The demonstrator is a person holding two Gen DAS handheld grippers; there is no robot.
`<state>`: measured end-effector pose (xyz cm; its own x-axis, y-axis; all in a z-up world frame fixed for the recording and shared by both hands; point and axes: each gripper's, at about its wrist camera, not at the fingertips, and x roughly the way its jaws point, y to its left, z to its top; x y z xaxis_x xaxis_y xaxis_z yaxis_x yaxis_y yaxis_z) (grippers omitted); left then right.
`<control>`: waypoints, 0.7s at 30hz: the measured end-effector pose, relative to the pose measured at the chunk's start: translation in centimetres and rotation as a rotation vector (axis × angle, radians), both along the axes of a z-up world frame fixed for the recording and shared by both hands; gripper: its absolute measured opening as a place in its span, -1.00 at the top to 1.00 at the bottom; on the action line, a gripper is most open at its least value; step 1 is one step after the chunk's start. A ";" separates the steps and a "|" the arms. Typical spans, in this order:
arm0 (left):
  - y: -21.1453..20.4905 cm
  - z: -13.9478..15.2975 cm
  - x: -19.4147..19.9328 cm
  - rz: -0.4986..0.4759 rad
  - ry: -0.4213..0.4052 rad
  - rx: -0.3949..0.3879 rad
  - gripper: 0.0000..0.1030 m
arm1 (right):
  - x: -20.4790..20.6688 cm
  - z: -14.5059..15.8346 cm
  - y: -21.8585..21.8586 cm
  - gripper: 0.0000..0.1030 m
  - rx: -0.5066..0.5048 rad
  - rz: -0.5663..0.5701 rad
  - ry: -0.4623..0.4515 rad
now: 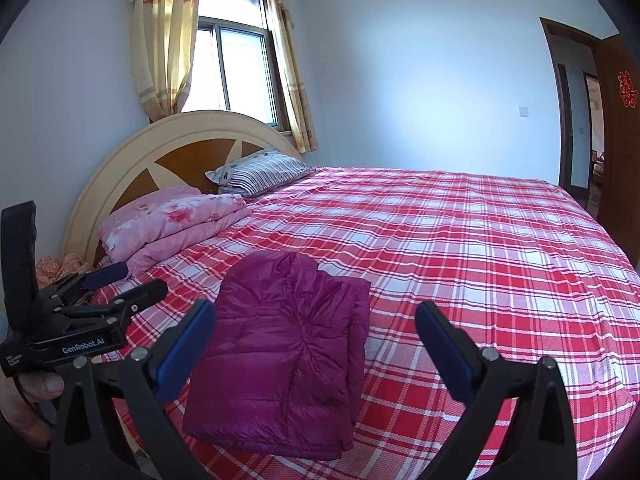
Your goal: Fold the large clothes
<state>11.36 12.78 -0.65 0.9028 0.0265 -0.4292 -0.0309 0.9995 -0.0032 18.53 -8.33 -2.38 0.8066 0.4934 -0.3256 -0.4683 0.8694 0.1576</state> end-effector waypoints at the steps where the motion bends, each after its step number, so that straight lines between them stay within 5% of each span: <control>1: 0.1 0.0 0.0 -0.002 0.000 -0.006 -0.76 | 0.0 0.0 0.0 -0.98 0.001 -0.001 0.000; 5: 0.1 0.4 -0.3 -0.013 -0.024 -0.020 -0.98 | 0.1 0.0 -0.1 -0.98 0.004 -0.005 0.000; 9: -0.3 0.8 -0.7 -0.021 -0.056 0.007 -0.98 | 0.0 0.0 -0.4 -0.98 0.013 -0.005 -0.004; 14: -0.4 0.6 -0.3 -0.136 -0.008 -0.061 -0.98 | 0.0 -0.1 -0.6 -0.98 0.023 -0.007 -0.004; 21: -0.4 0.8 -0.3 -0.054 -0.033 -0.009 -0.98 | 0.1 -0.2 -0.7 -0.98 0.025 -0.008 -0.004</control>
